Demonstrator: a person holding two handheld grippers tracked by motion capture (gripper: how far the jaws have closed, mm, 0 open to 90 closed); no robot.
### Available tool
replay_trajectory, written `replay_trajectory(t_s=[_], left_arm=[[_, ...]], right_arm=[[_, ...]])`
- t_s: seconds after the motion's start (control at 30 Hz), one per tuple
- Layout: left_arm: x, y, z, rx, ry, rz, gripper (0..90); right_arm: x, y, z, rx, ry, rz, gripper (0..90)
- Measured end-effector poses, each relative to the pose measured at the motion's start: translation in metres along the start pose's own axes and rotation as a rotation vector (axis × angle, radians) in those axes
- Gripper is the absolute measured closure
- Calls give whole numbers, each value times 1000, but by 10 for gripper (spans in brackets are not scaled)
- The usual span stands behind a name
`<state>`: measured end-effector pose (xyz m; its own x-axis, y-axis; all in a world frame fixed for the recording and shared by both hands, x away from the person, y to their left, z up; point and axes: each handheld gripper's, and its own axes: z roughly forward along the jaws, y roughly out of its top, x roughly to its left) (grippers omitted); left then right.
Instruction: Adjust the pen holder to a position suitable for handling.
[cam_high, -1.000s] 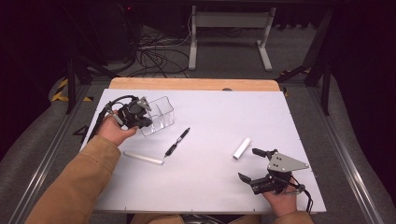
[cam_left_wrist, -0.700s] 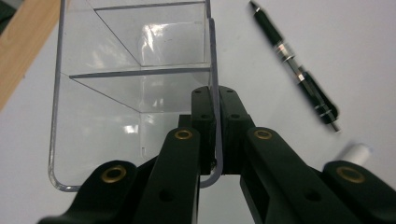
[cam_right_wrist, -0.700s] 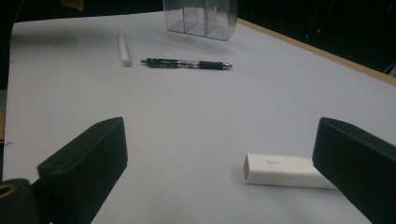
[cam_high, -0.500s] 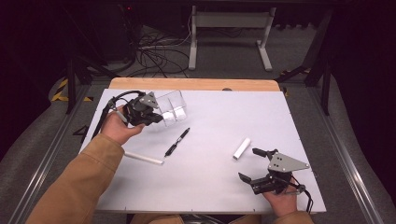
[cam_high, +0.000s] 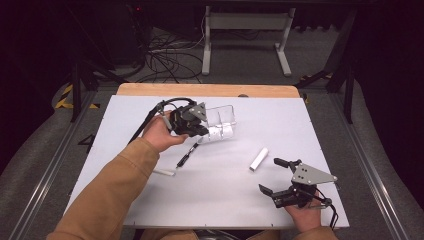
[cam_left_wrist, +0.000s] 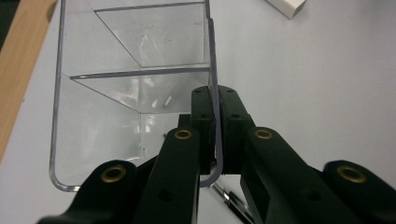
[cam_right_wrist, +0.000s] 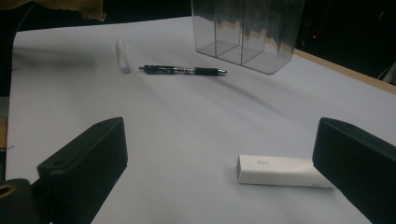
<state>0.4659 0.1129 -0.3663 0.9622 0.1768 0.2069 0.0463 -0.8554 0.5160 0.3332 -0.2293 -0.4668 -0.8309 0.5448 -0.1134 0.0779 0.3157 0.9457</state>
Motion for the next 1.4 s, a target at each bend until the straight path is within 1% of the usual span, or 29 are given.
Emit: replay_trajectory(t_s=[0.03,0.07,0.1,0.13,0.17,0.2,0.23,0.27,0.3,0.33,0.4,0.43,0.47,0.5,0.57,0.6,0.63,0.77,0.8,0.9,1.03,1.13,1.17,1.2,1.3,1.33,1.37,1.4], left_arm=[[0,0,0,0,0,0,870],[-1,4,5,-2,-10,13,871],[-2,11,12,14,-32,44,870],[-2,11,12,14,-32,44,870],[-3,14,17,17,-39,47,870],[-2,17,20,27,-46,62,870],[-2,21,27,28,-66,75,869],[-2,23,30,30,-75,80,869],[-2,23,30,30,-75,80,869],[-1,25,36,33,-91,93,869],[-1,26,39,32,-99,97,869],[-1,27,44,43,-116,106,868],[-1,27,44,43,-116,106,869],[-1,28,46,53,-126,115,869],[0,27,49,58,-140,125,868],[0,26,50,57,-154,122,868],[2,25,50,56,-163,128,868],[6,20,51,60,-191,125,868],[6,19,51,54,-185,123,868],[7,18,51,56,-199,123,868],[8,17,52,56,-195,127,866],[9,17,52,60,-193,112,854],[9,16,51,55,-191,104,841],[10,16,51,58,-199,97,821],[8,17,50,59,-202,79,728],[7,17,50,62,-200,77,728],[6,17,49,62,-197,67,672],[5,18,50,65,-203,68,672]], right_arm=[[0,0,0,-2,1,2,37],[0,0,-1,-2,1,3,37],[0,0,-1,-3,1,3,37],[0,0,-1,-3,1,3,37],[-1,0,-1,-3,1,2,37],[0,0,-2,-5,1,5,36],[-1,-1,-3,-10,1,15,36],[-1,-1,-2,-15,5,24,37],[-1,-1,-2,-15,5,24,37],[0,0,-3,-18,8,23,36],[1,-1,-3,-15,7,20,37],[1,-2,-4,-14,4,20,37],[1,-2,-4,-14,4,20,37],[1,-2,-6,-16,4,26,37],[1,-3,-9,-24,-3,33,37],[1,-3,-10,-23,-4,33,37],[1,-3,-10,-23,-4,33,37],[1,-4,-10,-23,-5,39,37],[1,-4,-10,-23,-4,38,37],[1,-4,-9,-20,-4,37,36],[2,-4,-9,-18,-2,37,37],[2,-4,-9,-19,-1,36,36],[1,-4,-9,-19,-2,36,37],[1,-4,-9,-19,-2,36,37],[1,-4,-9,-19,-1,36,37],[1,-4,-9,-19,-1,36,37],[1,-4,-9,-19,-1,36,36],[1,-4,-9,-19,-1,36,36]])
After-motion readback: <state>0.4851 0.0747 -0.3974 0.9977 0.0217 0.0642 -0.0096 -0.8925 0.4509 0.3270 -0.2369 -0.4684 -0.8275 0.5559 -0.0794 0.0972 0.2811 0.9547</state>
